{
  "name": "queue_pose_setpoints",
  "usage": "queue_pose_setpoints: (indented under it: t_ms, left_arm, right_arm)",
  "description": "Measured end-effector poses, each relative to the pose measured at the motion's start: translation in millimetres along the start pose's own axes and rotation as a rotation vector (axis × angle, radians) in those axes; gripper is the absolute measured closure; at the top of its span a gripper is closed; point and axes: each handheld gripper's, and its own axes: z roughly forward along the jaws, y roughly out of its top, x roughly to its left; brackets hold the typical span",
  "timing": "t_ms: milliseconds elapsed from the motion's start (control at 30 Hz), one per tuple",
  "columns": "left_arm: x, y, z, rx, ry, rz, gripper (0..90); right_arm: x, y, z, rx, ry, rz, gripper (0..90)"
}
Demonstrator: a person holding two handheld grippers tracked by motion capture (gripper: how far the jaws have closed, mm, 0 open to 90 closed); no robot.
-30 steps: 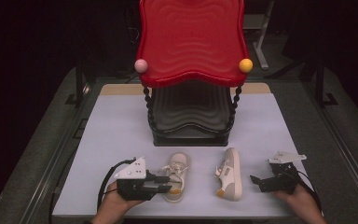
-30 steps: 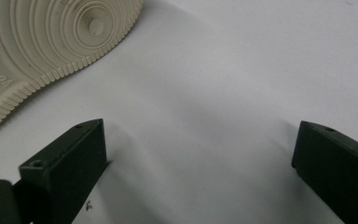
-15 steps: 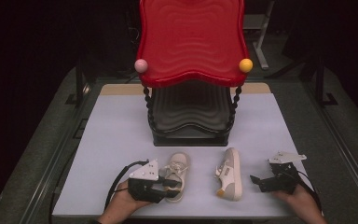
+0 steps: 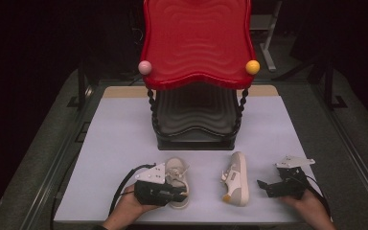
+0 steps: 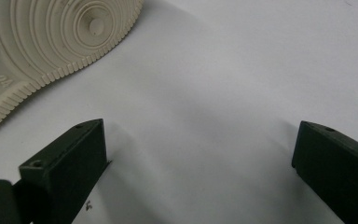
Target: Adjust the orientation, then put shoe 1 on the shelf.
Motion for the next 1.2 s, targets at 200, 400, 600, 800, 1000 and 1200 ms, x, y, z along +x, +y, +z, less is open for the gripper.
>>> queue_pose_setpoints:
  t_ms: [200, 400, 600, 800, 1000, 1200]
  left_arm:
    - [1.5, 6.3, -0.5, 0.003, 0.005, -0.006, 78.0]
    - [3.1, 13.8, 0.1, 0.013, 0.018, -0.009, 77.9]
    - [2.7, 21.3, -0.2, 0.02, 0.031, -0.015, 77.7]
    - [3.8, 28.5, -0.8, 0.005, 0.024, -0.007, 77.7]
    - [2.7, 40.3, -2.9, -0.028, 0.02, 0.004, 77.7]
    - [2.1, 50.1, -1.6, -0.05, 0.011, 0.016, 77.7]
  right_arm:
    - [-0.1, 0.1, 0.0, 0.001, 0.0, 0.001, 2.3]
    - [0.1, -0.1, -0.1, 0.0, -0.001, -0.002, 2.4]
    - [0.1, -0.1, 0.1, -0.002, -0.001, 0.0, 2.3]
    - [0.0, 0.0, 0.2, -0.001, 0.0, 0.001, 2.3]
    - [0.0, 0.0, 0.2, -0.001, 0.0, 0.002, 2.3]
    - [0.0, 0.0, 0.2, -0.001, 0.0, 0.001, 2.3]
